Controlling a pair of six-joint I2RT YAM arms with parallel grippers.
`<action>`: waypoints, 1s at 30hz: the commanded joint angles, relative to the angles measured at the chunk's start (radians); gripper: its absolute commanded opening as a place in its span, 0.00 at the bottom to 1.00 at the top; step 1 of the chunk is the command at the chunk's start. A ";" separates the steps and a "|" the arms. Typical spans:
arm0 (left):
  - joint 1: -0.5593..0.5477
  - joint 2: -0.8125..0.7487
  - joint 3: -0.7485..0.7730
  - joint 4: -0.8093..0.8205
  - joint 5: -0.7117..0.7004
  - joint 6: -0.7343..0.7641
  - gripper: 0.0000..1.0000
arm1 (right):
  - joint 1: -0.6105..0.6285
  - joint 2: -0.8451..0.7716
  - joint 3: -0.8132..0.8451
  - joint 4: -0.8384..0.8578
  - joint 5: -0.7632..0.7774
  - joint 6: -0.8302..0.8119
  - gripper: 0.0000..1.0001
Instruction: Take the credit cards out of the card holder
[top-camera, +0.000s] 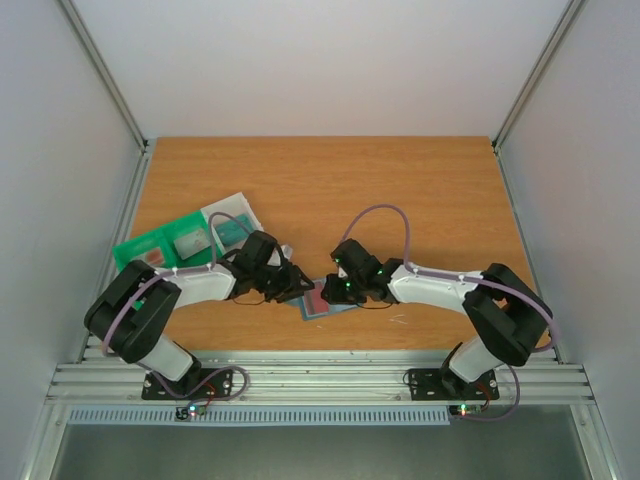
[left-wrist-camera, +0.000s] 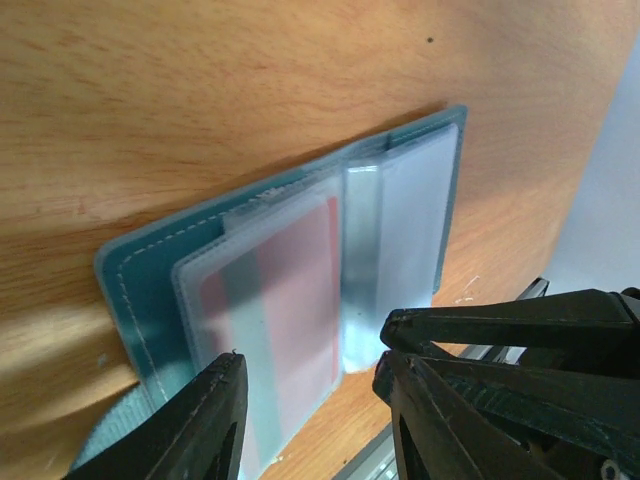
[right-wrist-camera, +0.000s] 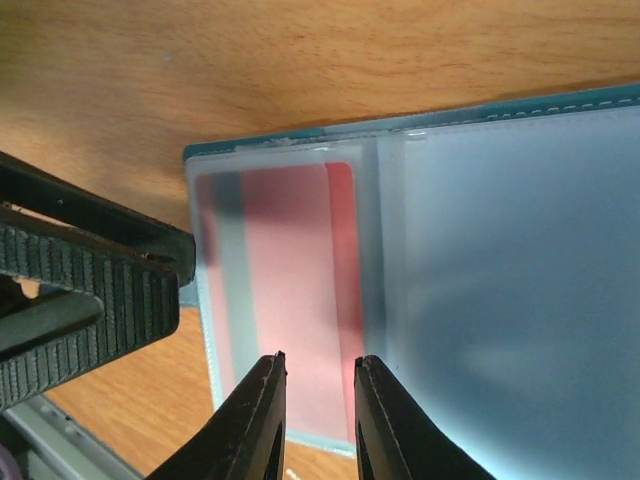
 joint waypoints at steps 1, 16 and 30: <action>-0.006 0.032 -0.034 0.123 -0.007 -0.040 0.42 | -0.008 0.061 0.036 0.041 -0.005 -0.020 0.19; 0.029 -0.148 -0.039 -0.112 -0.099 0.001 0.50 | -0.010 0.174 0.036 0.084 -0.052 0.020 0.16; 0.054 -0.143 -0.083 -0.069 -0.062 -0.010 0.56 | 0.005 0.219 0.037 0.130 -0.096 0.115 0.11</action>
